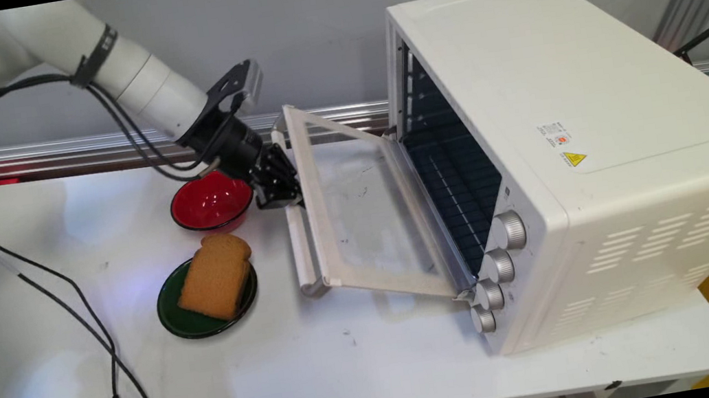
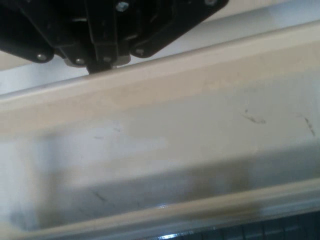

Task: Open the oven

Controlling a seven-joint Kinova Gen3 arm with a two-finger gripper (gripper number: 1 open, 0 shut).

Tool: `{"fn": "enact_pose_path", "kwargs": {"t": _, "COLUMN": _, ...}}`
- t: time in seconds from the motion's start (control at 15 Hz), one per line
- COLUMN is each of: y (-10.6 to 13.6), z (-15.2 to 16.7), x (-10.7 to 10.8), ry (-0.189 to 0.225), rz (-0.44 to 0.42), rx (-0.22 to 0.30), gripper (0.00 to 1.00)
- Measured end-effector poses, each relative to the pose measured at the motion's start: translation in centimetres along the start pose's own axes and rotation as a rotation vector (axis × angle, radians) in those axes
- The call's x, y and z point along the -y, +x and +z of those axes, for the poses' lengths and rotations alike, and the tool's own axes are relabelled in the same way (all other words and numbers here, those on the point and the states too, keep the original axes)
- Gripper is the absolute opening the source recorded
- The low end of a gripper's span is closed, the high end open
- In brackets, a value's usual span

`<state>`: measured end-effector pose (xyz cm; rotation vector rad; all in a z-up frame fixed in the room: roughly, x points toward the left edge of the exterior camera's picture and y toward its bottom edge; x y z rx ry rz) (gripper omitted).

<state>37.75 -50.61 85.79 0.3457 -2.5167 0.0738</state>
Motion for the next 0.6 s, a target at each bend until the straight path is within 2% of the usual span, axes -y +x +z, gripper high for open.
{"fn": "enact_pose_path", "kwargs": {"t": 0.6, "y": -3.4, "z": -0.3, "x": -0.7, "ry": 0.0, "rz": 0.022, "rx": 0.011, "gripper": 0.0}}
